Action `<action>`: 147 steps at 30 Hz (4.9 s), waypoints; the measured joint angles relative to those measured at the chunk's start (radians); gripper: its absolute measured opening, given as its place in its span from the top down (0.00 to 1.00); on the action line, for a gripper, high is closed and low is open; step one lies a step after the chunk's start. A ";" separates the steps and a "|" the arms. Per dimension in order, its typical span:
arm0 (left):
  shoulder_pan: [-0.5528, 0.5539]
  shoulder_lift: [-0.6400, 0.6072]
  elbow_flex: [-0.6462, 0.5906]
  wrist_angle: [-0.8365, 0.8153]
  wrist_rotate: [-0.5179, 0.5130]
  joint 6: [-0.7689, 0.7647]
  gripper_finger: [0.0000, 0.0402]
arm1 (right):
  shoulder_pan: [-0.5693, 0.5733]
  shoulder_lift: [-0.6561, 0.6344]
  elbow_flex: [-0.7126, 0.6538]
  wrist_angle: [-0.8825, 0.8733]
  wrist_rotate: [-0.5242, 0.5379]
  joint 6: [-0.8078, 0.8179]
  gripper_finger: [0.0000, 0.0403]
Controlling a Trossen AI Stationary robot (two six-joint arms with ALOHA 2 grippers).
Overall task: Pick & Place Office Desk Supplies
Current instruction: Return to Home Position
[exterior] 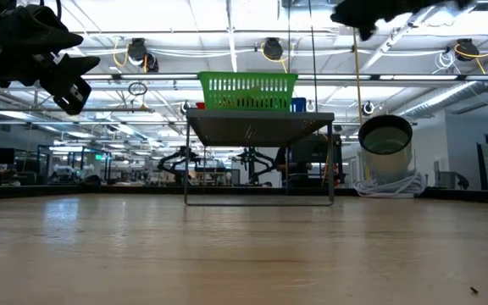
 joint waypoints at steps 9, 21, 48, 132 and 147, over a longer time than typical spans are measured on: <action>0.000 0.000 0.000 0.000 0.000 0.001 0.63 | 0.242 -0.367 -0.280 -0.001 -0.007 0.105 0.75; 0.000 0.000 0.000 0.000 0.000 0.002 0.63 | 0.349 -0.567 -0.575 0.075 -0.057 0.157 0.75; 0.000 0.000 0.000 0.000 0.000 -0.001 0.63 | 0.235 -0.720 -0.814 0.205 0.005 -0.011 0.78; 0.000 0.000 0.000 0.000 0.000 -0.001 0.63 | 0.214 -0.847 -0.879 0.224 0.079 0.121 0.81; 0.000 0.000 0.000 0.000 0.000 -0.001 0.63 | 0.214 -0.847 -0.879 0.224 0.079 0.121 0.81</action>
